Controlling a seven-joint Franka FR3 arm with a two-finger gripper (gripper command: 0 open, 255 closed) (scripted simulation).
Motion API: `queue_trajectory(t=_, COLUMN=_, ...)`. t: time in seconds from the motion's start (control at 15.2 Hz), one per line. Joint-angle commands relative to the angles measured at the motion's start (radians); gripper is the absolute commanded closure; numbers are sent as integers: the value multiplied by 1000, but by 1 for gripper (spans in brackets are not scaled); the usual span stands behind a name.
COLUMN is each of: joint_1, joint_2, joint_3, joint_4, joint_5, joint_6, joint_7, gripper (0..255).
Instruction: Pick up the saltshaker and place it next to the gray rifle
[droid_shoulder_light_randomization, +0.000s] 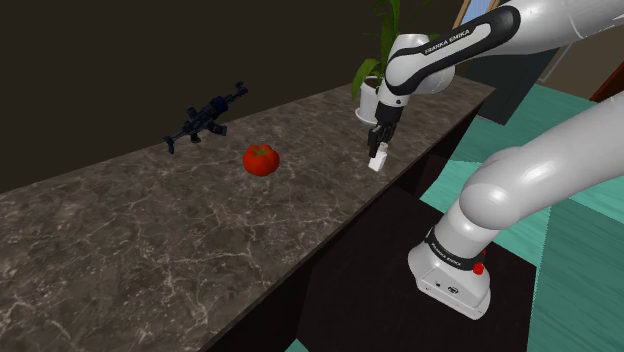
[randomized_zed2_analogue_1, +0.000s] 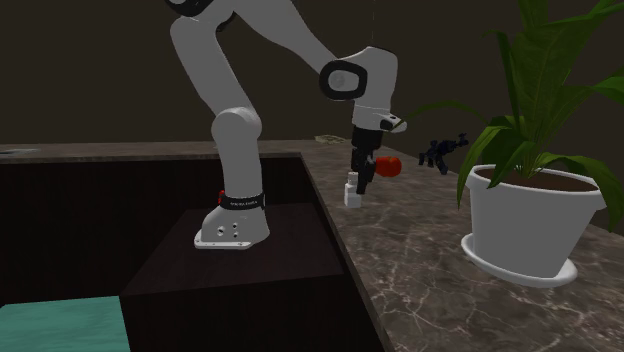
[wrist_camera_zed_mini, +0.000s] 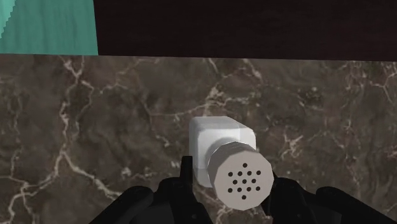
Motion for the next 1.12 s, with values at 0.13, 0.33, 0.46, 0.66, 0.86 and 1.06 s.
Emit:
queue_trajectory(t=0.13, joint_1=0, joint_2=0, joint_3=0, joint_4=0, joint_5=0, joint_6=0, joint_7=0, gripper=255)
queue_trajectory(t=0.33, joint_1=0, joint_2=1, joint_3=0, joint_4=0, joint_5=0, joint_6=0, joint_7=0, gripper=255)
queue_trajectory(t=0.46, joint_1=0, joint_2=0, joint_3=0, joint_4=-1, joint_5=0, joint_6=0, joint_7=0, gripper=255)
queue_trajectory(t=0.66, joint_1=-3, joint_2=-31, joint_3=7, joint_4=20, joint_5=-3, joint_6=-51, joint_7=7, gripper=255)
queue_trajectory(t=0.86, joint_1=-5, joint_2=-59, joint_3=14, joint_4=43, joint_5=-5, joint_6=-102, joint_7=13, gripper=255)
queue_trajectory(t=1.06, joint_1=-6, joint_2=-84, joint_3=21, joint_4=68, joint_5=-5, joint_6=-151, joint_7=18, gripper=255)
